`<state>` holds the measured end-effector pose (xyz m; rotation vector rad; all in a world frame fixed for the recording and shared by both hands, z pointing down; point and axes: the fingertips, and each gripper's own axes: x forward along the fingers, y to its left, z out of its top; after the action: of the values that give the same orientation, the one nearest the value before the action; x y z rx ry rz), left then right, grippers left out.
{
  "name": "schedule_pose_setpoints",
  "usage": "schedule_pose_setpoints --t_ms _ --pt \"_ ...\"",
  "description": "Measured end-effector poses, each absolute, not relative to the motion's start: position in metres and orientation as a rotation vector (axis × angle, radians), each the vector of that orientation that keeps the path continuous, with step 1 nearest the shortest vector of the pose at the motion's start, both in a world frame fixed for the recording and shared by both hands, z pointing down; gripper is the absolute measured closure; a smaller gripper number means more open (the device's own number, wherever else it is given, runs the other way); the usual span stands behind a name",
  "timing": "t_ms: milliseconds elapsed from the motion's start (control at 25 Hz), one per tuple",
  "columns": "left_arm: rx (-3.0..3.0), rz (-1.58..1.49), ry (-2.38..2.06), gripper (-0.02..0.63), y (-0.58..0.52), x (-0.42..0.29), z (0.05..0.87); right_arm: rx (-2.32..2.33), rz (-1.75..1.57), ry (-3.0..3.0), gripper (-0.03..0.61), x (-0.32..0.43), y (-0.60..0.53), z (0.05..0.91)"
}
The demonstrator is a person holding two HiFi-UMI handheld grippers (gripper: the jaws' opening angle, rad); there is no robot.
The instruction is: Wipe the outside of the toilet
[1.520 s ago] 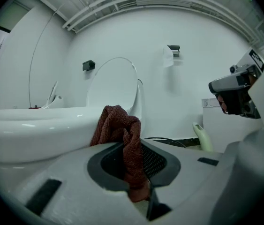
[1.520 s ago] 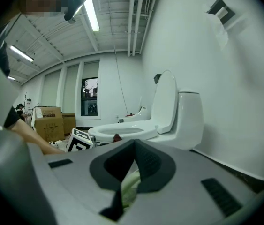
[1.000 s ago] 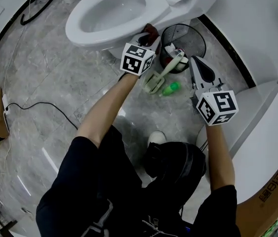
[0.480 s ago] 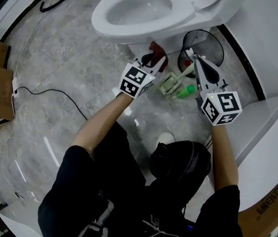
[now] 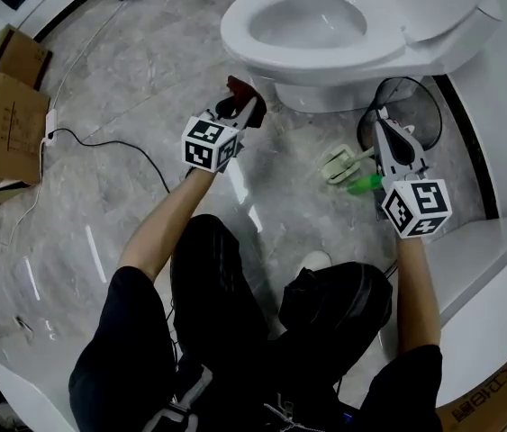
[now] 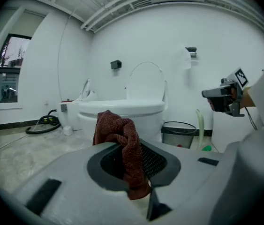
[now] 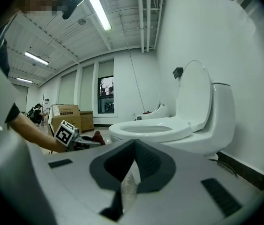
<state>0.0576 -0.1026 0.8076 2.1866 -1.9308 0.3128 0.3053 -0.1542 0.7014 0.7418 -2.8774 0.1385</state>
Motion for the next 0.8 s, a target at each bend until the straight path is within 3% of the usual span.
schedule_pose_setpoints --t_ms 320,800 --pt "1.993 0.344 -2.106 0.551 -0.130 -0.045 0.813 0.734 0.129 -2.874 0.577 0.303 -0.148 0.702" --pt "2.036 0.292 -2.057 0.552 -0.147 -0.001 0.838 0.780 0.153 -2.834 0.577 0.328 -0.152 0.714"
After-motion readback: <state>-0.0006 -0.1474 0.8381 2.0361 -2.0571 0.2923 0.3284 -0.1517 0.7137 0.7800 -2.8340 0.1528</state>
